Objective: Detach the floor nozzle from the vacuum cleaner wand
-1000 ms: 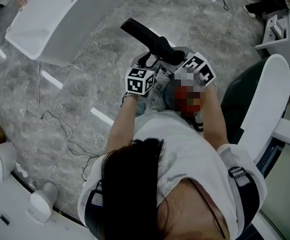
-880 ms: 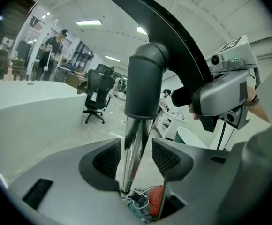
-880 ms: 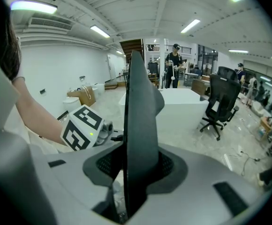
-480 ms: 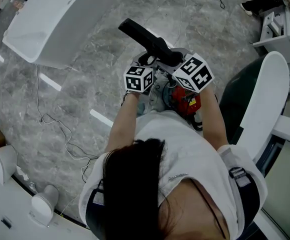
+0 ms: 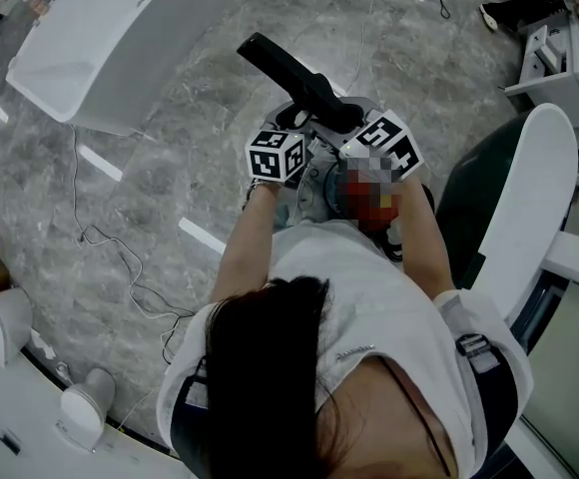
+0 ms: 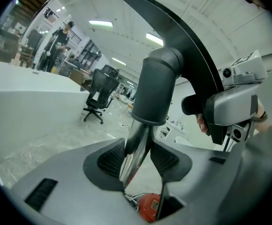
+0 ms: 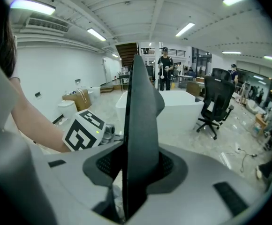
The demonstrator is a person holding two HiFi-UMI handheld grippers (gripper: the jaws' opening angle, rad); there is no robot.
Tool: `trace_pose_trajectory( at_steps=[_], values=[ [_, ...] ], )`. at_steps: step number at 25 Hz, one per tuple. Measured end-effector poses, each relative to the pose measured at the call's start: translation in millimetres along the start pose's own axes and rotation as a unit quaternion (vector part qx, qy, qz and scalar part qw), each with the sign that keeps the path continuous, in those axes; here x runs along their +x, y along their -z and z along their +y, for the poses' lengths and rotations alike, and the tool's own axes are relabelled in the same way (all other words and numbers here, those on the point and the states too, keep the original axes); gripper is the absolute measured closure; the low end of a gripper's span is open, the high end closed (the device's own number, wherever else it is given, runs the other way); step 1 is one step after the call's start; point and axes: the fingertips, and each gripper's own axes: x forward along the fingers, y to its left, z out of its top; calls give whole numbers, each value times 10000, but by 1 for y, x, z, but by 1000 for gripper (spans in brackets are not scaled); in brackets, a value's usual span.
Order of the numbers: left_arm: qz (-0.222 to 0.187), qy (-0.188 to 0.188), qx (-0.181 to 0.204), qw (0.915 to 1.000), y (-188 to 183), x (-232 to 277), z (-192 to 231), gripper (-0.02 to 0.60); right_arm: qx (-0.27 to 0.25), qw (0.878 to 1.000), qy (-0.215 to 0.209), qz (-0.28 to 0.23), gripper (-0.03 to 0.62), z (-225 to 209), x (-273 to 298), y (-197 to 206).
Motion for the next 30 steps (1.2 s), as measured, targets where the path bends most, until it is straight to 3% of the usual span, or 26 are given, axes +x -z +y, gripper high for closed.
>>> trace_pose_trajectory(
  at_steps=[13,22,24,27,30],
  values=[
    [-38,-22,89,10000,-1,1,-5,411,191,9990,153,-365,447,2,-6,-3],
    [-31,34,106,9999,0,-1,-6,411,-26,9983,206,-546,447,7,-6,-1],
    [-46,-7,53,10000,-1,-1,-4,411,80,9969,164,-767,447,8,-9,-6],
    [-57,-101,-42,9999,-3,-3,7,411,386,9866,-29,-1583,448,4,-32,-42],
    [16,-27,27,10000,-2,-4,8,413,224,9791,-6,-2023,448,-6,-59,-77]
  ],
)
